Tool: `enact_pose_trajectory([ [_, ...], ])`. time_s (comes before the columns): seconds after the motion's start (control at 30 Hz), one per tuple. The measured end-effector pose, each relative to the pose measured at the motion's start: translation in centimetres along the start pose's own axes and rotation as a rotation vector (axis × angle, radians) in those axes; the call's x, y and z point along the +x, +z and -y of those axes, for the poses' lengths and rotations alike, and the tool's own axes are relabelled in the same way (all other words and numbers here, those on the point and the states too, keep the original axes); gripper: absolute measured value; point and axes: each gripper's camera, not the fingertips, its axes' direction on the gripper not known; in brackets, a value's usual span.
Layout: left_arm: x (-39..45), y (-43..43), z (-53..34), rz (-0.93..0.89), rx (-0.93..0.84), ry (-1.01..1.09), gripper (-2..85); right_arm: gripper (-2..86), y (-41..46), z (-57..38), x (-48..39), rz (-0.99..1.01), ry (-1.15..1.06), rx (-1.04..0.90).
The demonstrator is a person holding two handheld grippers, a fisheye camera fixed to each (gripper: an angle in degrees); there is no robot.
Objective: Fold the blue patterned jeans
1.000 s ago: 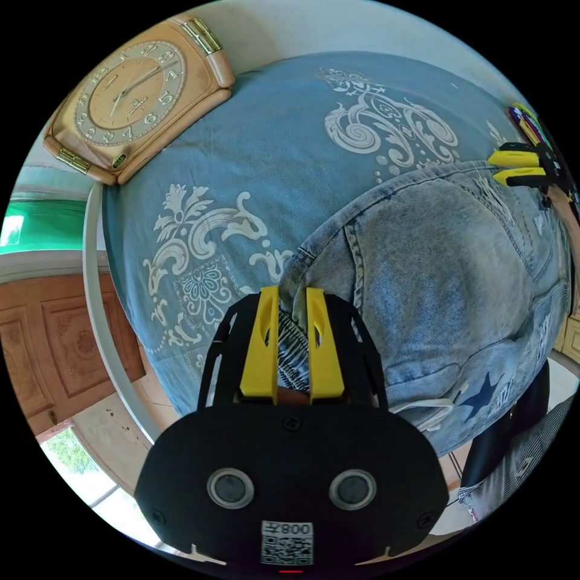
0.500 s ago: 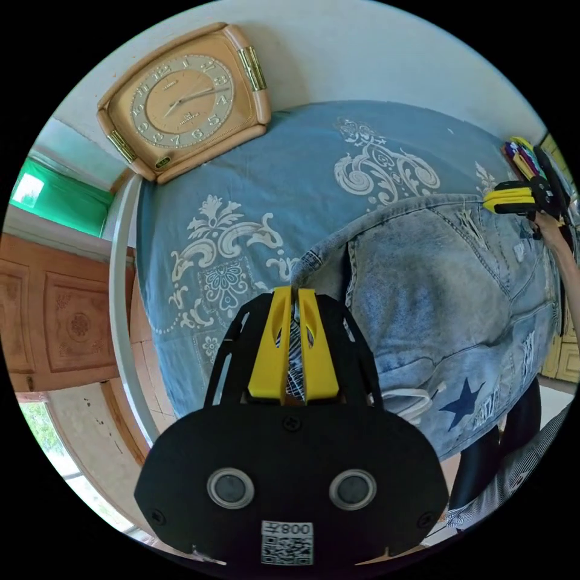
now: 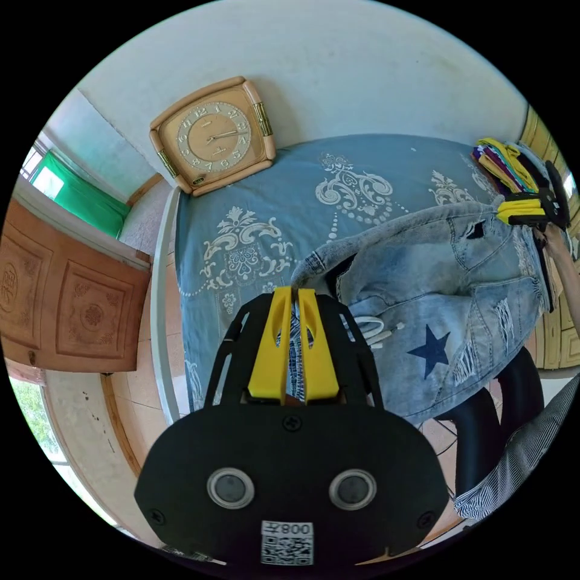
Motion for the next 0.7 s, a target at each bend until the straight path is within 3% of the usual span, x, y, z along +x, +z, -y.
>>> enact_pose_trajectory([
  [0.33,2.7,-0.7,-12.8,0.016,-0.031,-0.019,1.0,1.4,0.7,-6.7,-13.9,-0.025,-0.095,0.011],
  [0.7,6.5,2.8,-22.9,0.092,-0.121,0.101,0.9,1.4,9.2,-12.1,-24.7,0.038,-0.219,-0.177],
])
